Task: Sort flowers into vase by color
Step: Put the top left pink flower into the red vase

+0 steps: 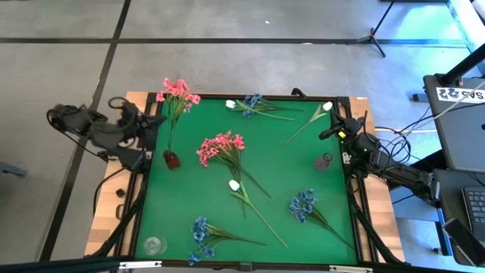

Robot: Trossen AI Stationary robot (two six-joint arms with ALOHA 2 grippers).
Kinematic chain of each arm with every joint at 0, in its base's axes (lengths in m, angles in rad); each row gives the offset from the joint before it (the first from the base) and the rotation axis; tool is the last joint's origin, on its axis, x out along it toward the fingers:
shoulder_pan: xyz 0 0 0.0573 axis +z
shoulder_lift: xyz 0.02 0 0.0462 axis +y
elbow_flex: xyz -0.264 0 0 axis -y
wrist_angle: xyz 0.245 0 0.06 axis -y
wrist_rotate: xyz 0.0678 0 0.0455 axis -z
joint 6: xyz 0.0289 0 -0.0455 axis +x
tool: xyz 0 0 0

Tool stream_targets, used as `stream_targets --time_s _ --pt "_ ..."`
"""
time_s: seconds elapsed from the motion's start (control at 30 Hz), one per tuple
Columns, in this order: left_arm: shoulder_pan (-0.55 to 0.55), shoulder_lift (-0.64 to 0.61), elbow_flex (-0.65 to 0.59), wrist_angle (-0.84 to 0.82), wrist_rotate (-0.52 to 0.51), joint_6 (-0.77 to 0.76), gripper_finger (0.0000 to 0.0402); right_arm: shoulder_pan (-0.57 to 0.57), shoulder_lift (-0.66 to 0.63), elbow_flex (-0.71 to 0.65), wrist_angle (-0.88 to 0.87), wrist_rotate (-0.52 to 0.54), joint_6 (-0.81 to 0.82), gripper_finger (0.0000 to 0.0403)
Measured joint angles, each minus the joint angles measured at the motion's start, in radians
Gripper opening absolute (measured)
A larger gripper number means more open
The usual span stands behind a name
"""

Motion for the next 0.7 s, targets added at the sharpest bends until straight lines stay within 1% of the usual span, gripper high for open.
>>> stream_targets --time_s 0.1,0.17,0.23,0.3,0.4,0.47,0.53,0.63,0.7 --pt "0.032 -0.001 0.054 -0.157 -0.007 -0.119 0.0000 0.000 0.000 0.000 0.000 0.000 0.000 0.0012" --pt "0.070 -0.001 0.058 -0.272 0.006 -0.244 0.0000 0.000 0.000 0.000 0.000 0.000 0.000 0.0012" --pt "0.110 0.001 0.057 -0.389 0.061 -0.384 0.0001 0.000 0.000 0.000 0.000 0.000 0.000 0.0012" --pt "0.144 0.000 0.057 -0.457 0.107 -0.468 0.0008 0.000 0.000 0.000 0.000 0.000 0.000 0.0012" --pt "0.178 -0.006 0.057 -0.460 0.156 -0.490 0.0033 0.000 0.000 0.000 0.000 0.000 0.000 0.0012" --pt "0.207 -0.011 0.057 -0.467 0.153 -0.507 0.0053 0.000 0.000 0.000 0.000 0.000 0.000 0.0012" --pt "0.237 -0.013 0.057 -0.471 0.129 -0.518 0.0070 0.000 0.000 0.000 0.000 0.000 0.000 0.0012" --pt "0.279 -0.011 0.056 -0.454 0.134 -0.520 0.0084 0.000 0.000 0.000 0.000 0.000 0.000 0.0012" --pt "0.294 -0.012 0.056 -0.408 0.166 -0.511 0.0086 0.000 0.000 0.000 0.000 0.000 0.000 0.0012"
